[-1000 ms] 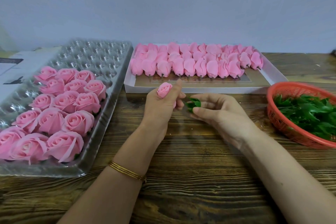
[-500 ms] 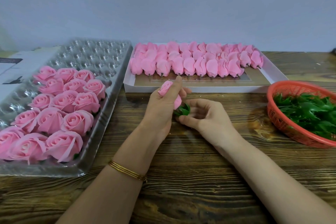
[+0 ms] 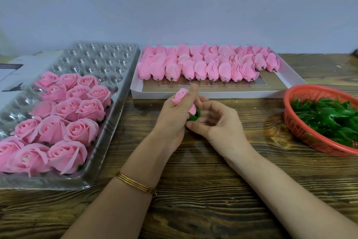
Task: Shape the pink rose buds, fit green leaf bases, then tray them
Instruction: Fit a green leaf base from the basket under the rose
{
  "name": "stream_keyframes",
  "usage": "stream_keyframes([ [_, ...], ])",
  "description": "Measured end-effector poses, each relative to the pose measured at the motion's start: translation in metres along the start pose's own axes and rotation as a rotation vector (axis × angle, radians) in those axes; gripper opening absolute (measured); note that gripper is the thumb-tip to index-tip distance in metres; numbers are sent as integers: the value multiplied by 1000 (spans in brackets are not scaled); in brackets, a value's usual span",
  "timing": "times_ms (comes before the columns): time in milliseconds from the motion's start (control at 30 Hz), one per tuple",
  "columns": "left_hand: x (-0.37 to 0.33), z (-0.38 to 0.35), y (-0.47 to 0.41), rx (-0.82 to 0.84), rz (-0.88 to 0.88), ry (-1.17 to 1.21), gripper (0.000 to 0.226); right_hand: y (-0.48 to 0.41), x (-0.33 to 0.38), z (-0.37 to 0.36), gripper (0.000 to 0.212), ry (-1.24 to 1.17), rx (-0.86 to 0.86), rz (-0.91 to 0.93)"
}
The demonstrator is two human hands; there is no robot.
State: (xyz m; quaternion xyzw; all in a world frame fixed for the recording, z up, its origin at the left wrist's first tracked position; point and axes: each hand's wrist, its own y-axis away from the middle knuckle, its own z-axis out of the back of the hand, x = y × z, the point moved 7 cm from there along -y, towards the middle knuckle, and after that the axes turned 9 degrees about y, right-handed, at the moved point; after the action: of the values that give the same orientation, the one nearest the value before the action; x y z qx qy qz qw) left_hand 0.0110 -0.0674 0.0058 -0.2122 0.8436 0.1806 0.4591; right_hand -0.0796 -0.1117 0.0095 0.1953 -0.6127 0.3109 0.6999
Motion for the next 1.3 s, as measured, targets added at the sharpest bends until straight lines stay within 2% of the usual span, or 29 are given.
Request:
stream_keyframes([
  [133,1,1,-2,-7,7,-17,42,1,-1,0,38,-38,7,-12],
  [300,2,2,-2,27,12,-25,39,1,-10,-2,35,-338,12,-158],
  [567,3,2,-1,50,40,-25,36,1,-14,-3,19,-469,11,-240],
  [733,3,3,0,34,47,-74,40,2,-16,-4,23,-564,29,-292],
  [867,3,3,2,37,61,-88,42,3,-16,-5,38,-574,79,-322],
  [1300,-2,-3,6,92,38,-153,40,1,-16,0,36,-541,60,-264],
])
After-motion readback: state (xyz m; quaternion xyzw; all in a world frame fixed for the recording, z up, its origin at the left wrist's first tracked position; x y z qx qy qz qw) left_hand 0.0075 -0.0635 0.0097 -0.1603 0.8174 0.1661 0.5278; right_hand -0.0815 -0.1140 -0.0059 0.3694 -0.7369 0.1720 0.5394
